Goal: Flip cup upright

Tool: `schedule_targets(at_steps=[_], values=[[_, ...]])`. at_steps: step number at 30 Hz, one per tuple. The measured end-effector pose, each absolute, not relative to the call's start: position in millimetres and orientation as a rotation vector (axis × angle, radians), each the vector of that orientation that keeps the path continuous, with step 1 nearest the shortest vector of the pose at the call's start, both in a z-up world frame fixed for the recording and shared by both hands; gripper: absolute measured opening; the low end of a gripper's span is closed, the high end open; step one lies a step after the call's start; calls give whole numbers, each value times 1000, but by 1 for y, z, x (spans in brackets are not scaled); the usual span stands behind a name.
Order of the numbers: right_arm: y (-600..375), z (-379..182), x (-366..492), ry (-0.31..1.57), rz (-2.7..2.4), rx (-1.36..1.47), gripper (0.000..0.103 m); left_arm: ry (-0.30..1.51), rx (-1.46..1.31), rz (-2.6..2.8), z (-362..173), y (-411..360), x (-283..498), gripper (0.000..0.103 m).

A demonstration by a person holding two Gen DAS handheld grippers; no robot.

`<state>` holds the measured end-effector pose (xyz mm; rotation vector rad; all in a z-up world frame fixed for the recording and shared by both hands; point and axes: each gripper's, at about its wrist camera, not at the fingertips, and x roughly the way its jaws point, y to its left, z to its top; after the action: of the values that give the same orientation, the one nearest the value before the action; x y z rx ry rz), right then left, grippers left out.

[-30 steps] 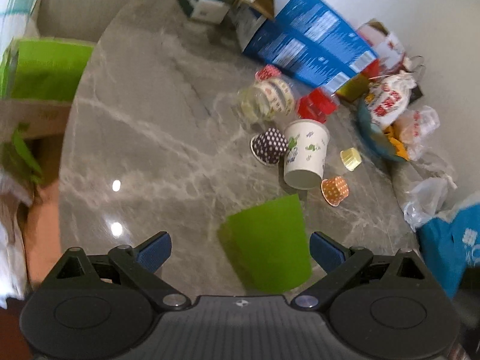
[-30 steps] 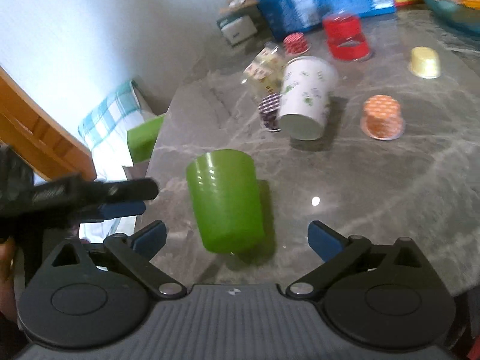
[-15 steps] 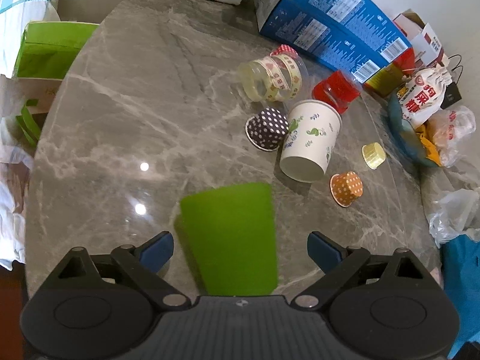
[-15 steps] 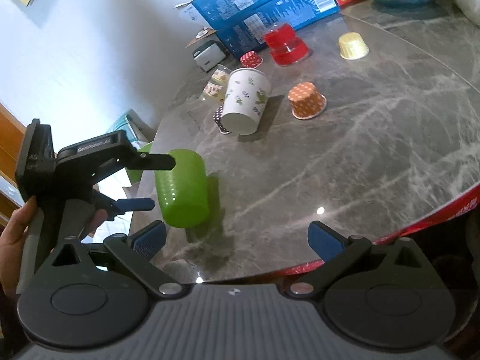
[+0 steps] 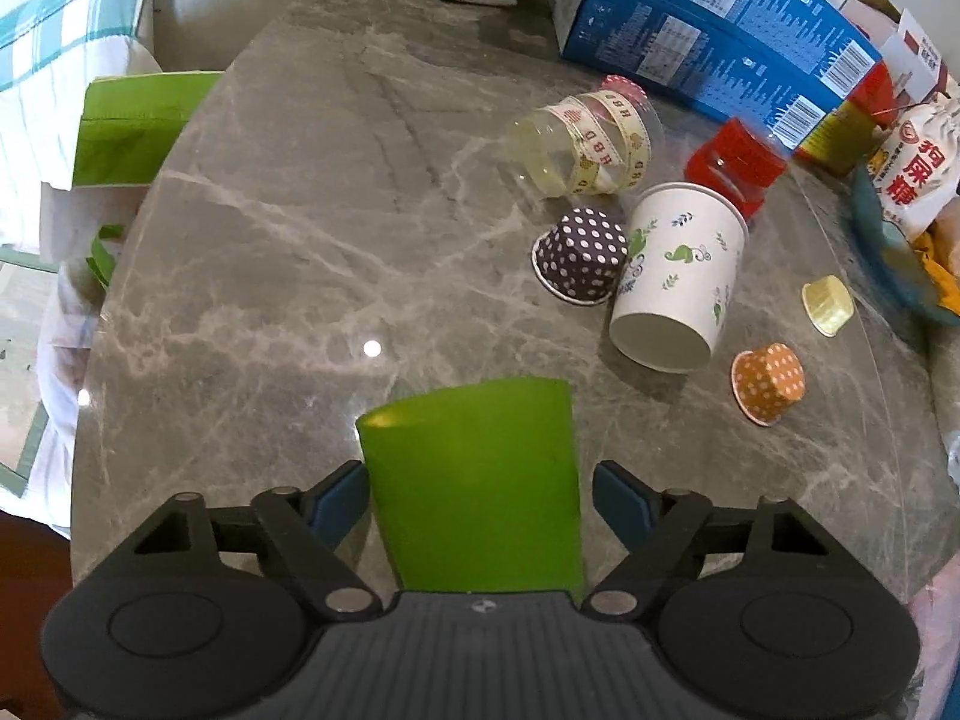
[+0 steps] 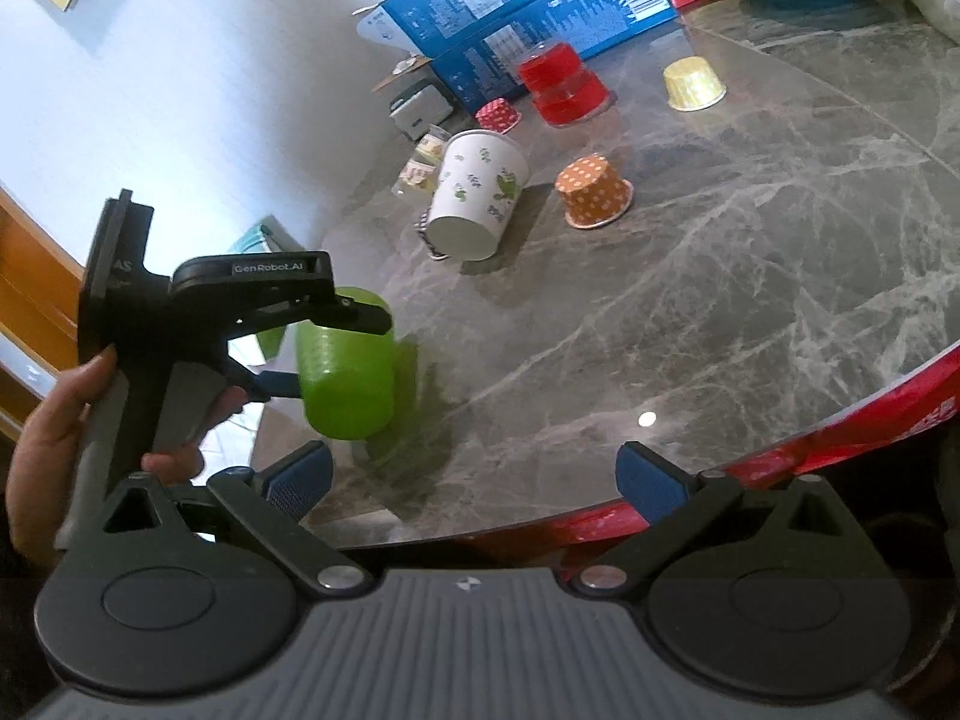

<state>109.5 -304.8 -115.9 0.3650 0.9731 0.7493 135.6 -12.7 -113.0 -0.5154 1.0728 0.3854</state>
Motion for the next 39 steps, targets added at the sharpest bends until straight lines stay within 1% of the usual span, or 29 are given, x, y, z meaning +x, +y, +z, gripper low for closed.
schedule_targets(at_steps=[2, 5, 13, 15, 19, 22, 25, 27, 30, 33, 36, 39], values=[[-305, -117, 109, 973, 753, 372, 102, 1073, -500, 381, -113, -15, 137, 84], [-304, -116, 108, 969, 750, 368, 102, 1077, -487, 374, -113, -16, 138, 76], [-300, -107, 106, 945, 742, 367, 102, 1054, -414, 272, -112, -11, 134, 75], [-299, -106, 105, 943, 733, 371, 102, 988, -407, 182, -106, -10, 127, 75], [-296, -106, 102, 937, 711, 382, 102, 745, -239, 49, -81, -23, 98, 75], [-294, -106, 98, 918, 681, 386, 102, 606, -180, 9, -79, -26, 79, 75], [-291, -104, 89, 859, 628, 357, 102, 463, -78, -33, -80, -38, 60, 75], [-288, -104, 84, 833, 606, 338, 102, 420, -26, -46, -87, -46, 55, 75], [-284, -109, 79, 824, 581, 339, 102, 411, -27, -65, -100, -56, 61, 75], [-284, -115, 72, 792, 532, 343, 102, 352, 9, -28, -117, -65, 59, 75], [-290, -122, 62, 774, 507, 385, 102, 363, -26, -48, -135, -64, 50, 75], [-293, -128, 52, 770, 481, 376, 102, 330, 19, -42, -148, -65, 32, 75]])
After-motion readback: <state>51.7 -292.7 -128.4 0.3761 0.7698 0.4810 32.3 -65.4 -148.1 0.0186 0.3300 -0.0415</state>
